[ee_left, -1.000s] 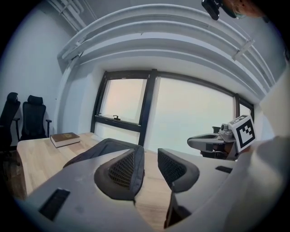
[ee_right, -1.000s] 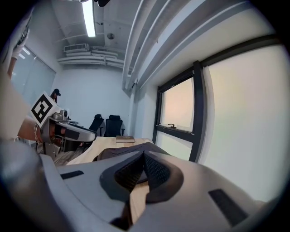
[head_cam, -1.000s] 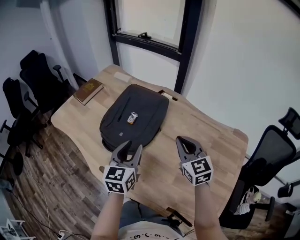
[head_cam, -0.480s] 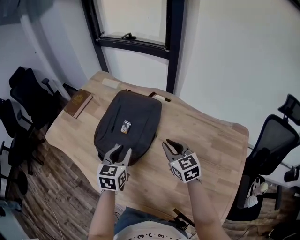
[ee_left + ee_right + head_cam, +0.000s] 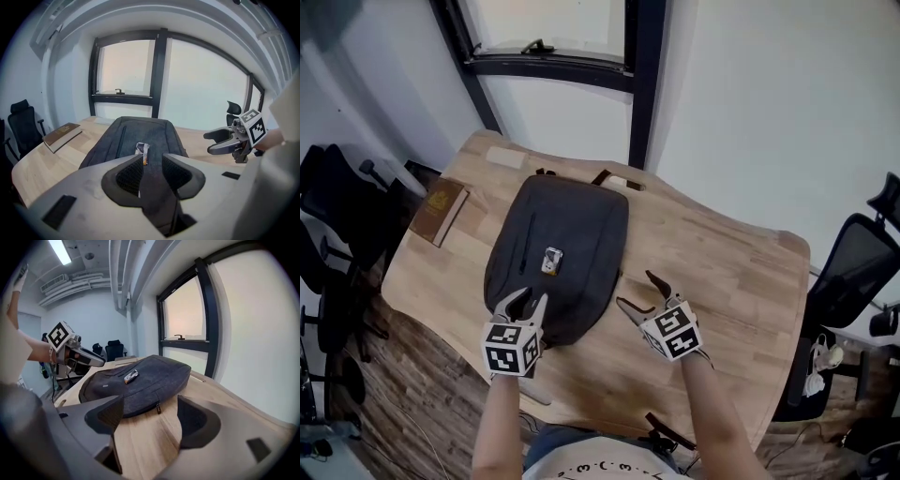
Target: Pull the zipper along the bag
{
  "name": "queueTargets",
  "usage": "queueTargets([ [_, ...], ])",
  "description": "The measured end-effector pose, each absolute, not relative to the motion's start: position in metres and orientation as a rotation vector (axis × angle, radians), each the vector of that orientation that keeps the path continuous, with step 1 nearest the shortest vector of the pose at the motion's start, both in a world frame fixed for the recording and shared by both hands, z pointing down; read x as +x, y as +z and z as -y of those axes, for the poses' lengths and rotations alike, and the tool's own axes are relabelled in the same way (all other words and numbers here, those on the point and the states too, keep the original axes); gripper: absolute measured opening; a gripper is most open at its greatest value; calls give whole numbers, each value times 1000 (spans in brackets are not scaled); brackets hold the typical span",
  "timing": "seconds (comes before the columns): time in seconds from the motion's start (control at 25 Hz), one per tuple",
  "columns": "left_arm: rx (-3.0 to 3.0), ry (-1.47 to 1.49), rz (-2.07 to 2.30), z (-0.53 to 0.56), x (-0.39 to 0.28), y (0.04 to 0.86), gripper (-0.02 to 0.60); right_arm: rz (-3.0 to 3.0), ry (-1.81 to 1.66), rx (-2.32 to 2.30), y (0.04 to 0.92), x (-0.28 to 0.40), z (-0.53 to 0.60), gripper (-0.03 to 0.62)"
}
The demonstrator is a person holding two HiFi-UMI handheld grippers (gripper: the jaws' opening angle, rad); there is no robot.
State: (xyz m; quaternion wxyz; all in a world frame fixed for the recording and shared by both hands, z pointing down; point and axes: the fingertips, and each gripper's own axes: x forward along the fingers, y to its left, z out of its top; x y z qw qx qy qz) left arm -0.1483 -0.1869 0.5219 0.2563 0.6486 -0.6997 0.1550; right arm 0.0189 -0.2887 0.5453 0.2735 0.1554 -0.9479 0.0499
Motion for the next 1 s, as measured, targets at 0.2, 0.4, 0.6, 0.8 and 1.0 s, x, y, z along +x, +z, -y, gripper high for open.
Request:
queueTargets([
  [0.2,1759,487,1833,188,-168,538,123,2450,51,380,568,15,298,391],
  [0.4,1754,556,1731,187,-183,562,123,2393,23,378,598,11,311,334],
  [0.6,1735,635,1638,186,-194,586,122,2342,1,364,623,-1,315,274],
  [0.8,1727,725,1559,186,-194,609,123,2327,-6,298,639,-11,318,266],
  [1.0,1714,886,1471,185,-190,633,123,2287,-156,211,642,-14,323,202],
])
